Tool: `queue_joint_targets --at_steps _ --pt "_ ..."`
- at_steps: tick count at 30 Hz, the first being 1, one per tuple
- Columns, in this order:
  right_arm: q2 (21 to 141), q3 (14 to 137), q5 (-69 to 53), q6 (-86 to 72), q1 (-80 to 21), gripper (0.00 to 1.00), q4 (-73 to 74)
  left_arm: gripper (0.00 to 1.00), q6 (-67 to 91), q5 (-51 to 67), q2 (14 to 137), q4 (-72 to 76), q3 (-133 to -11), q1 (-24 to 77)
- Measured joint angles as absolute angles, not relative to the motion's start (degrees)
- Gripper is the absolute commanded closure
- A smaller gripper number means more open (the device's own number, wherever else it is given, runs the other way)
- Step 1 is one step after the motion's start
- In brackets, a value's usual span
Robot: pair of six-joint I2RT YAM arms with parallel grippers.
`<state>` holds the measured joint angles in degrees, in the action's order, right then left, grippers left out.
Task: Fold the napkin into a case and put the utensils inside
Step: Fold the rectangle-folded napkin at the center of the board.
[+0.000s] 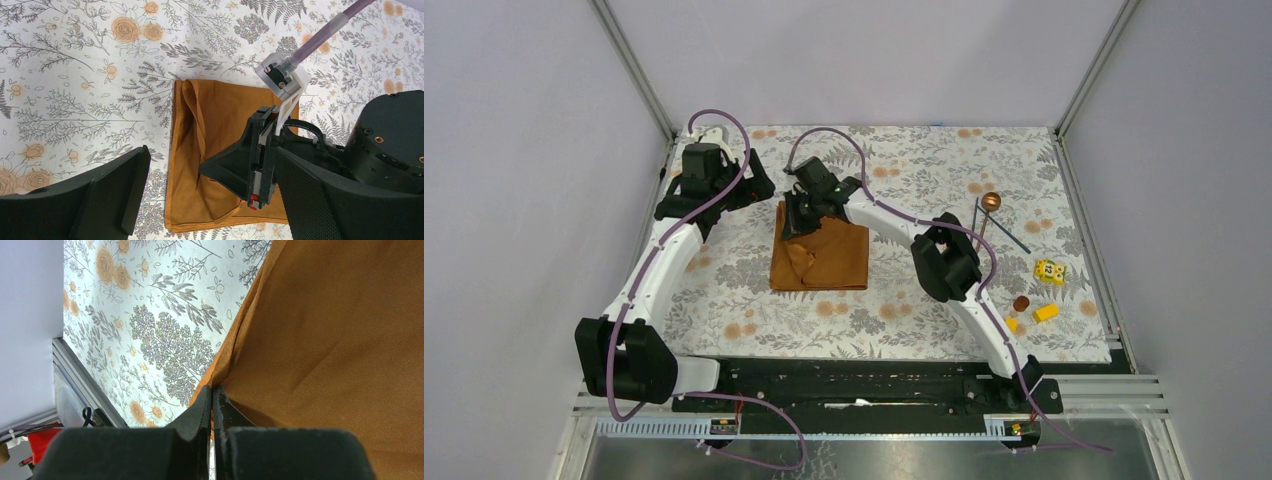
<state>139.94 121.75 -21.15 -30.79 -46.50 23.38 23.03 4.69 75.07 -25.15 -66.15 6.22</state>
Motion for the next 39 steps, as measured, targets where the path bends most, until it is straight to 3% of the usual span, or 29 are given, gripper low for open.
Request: queue_joint_targets --at_steps 13,21,24,30,35,39 --pt "143.7 123.7 -22.0 -31.4 -46.5 1.00 23.3 0.01 23.0 4.7 75.1 -25.1 -66.2 6.2" --pt "145.4 126.7 -25.1 -33.7 -46.5 0.41 24.1 0.01 23.0 4.7 75.1 -25.1 -66.2 6.2" --pt "144.8 126.6 -26.5 -33.7 -46.5 0.27 25.3 0.01 23.1 4.7 75.0 -25.2 -66.0 6.2" --pt "136.0 117.6 -28.7 -30.7 -45.7 0.16 27.8 0.01 24.5 4.7 73.8 -27.1 -65.6 5.9" --pt "124.6 103.2 -32.4 -29.3 -42.4 0.15 22.4 0.01 26.6 6.3 67.7 -27.5 -60.6 4.6" --pt "122.4 96.9 -35.6 -29.8 -39.7 0.17 16.4 0.01 29.1 9.6 65.3 -26.9 -53.6 4.1"
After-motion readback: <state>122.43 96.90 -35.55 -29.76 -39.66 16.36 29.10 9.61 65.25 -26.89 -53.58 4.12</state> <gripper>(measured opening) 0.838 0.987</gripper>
